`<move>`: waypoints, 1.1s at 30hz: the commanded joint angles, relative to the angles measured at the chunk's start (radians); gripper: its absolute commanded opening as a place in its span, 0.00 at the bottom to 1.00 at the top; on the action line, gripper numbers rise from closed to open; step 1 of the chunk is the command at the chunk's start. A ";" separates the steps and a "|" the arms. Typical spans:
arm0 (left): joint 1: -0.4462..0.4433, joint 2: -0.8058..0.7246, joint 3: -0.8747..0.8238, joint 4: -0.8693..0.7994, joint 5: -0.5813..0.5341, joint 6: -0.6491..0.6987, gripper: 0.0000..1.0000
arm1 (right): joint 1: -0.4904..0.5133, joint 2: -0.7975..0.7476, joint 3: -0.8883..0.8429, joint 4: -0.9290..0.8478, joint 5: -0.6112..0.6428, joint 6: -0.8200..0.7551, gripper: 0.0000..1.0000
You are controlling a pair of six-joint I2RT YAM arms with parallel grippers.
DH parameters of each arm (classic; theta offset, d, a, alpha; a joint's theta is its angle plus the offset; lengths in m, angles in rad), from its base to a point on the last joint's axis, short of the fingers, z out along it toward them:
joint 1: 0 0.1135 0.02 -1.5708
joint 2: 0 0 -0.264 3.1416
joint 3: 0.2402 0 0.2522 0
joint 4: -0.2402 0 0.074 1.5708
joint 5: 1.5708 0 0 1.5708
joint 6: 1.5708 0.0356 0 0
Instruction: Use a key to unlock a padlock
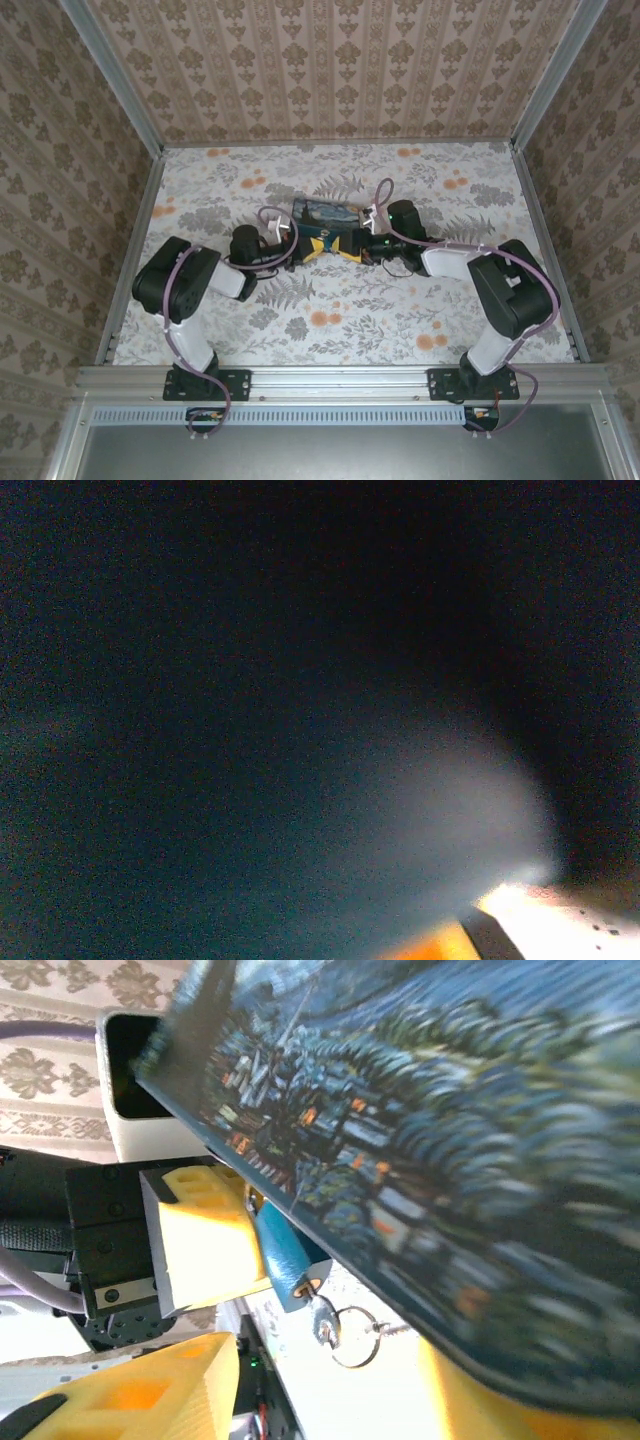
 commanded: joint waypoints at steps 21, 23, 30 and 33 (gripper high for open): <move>-0.010 0.094 -0.060 0.079 -0.030 0.066 0.00 | 0.221 -0.259 0.057 -0.582 0.573 -0.582 0.40; -0.010 0.095 -0.058 0.079 -0.026 0.064 0.00 | 0.248 -0.229 0.087 -0.589 0.606 -0.605 0.40; -0.010 0.091 -0.055 0.079 -0.015 0.055 0.00 | 0.329 -0.123 0.160 -0.558 0.701 -0.702 0.43; -0.010 0.094 -0.052 0.079 -0.010 0.051 0.00 | 0.338 -0.070 0.203 -0.577 0.736 -0.734 0.44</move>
